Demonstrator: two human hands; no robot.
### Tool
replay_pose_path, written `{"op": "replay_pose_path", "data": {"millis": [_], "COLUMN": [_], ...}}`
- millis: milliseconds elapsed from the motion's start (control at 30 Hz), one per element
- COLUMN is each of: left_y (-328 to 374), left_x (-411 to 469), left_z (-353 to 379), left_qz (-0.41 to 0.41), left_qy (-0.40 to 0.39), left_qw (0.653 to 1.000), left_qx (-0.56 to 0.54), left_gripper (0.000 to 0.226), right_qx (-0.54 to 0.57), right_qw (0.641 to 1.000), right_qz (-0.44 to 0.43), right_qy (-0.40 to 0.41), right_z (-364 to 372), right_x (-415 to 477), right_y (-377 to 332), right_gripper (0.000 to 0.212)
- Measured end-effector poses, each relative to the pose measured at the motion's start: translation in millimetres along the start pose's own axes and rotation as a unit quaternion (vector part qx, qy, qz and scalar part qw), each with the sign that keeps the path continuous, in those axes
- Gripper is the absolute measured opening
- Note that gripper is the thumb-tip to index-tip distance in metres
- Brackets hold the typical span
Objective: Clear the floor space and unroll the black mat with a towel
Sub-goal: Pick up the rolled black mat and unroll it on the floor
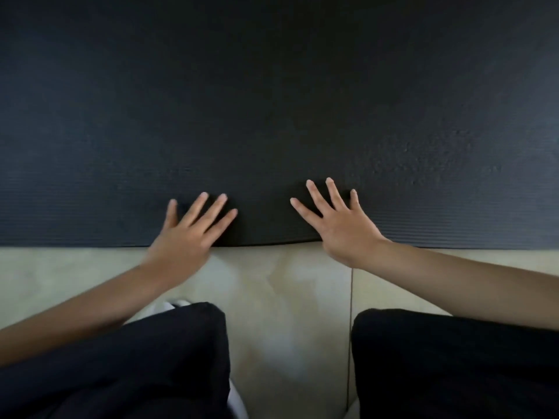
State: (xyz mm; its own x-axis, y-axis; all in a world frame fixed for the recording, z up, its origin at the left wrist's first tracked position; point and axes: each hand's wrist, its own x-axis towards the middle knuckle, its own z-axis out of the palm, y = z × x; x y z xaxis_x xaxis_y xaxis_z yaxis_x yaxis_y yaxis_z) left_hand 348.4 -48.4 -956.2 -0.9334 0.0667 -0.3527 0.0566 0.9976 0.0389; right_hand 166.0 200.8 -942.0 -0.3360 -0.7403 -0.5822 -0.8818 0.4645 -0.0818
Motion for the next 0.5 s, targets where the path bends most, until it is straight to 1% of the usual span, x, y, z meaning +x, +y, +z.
{"op": "replay_pose_path", "data": {"millis": [67, 133, 233, 267, 333, 433, 500], "left_y": [20.3, 38.6, 54.1, 54.4, 49.1, 25.7, 3.6], "left_x": [15.5, 34.6, 54.1, 56.1, 53.3, 38.4, 23.4], "left_z": [-3.6, -7.9, -6.6, -4.4, 0.3, 7.0, 12.7], "left_qz": [0.042, 0.078, 0.094, 0.092, 0.096, 0.104, 0.090], "left_qy": [0.026, 0.048, 0.076, 0.082, 0.087, 0.102, 0.108], "left_qw": [0.999, 0.996, 0.992, 0.992, 0.990, 0.988, 0.990], "left_qx": [-0.001, -0.012, -0.030, -0.041, -0.056, -0.044, -0.032], "left_gripper": [0.079, 0.075, 0.074, 0.078, 0.086, 0.074, 0.081], "right_qx": [0.004, 0.018, 0.034, 0.040, 0.044, -0.002, -0.031], "right_qw": [1.000, 1.000, 0.998, 0.998, 0.999, 0.999, 0.999], "right_qz": [0.000, -0.010, -0.030, -0.031, -0.031, -0.035, -0.024], "right_qy": [-0.007, -0.022, -0.039, -0.034, -0.010, 0.022, 0.024], "right_z": [-2.9, -7.6, -13.5, -13.3, -7.3, 11.1, 21.1], "right_x": [-0.5, 1.3, 5.3, 6.0, 3.4, -13.0, -26.5], "right_y": [-1.8, -6.9, -14.1, -15.9, -15.8, 0.8, 16.4], "right_gripper": [0.086, 0.081, 0.071, 0.070, 0.078, 0.100, 0.105]}}
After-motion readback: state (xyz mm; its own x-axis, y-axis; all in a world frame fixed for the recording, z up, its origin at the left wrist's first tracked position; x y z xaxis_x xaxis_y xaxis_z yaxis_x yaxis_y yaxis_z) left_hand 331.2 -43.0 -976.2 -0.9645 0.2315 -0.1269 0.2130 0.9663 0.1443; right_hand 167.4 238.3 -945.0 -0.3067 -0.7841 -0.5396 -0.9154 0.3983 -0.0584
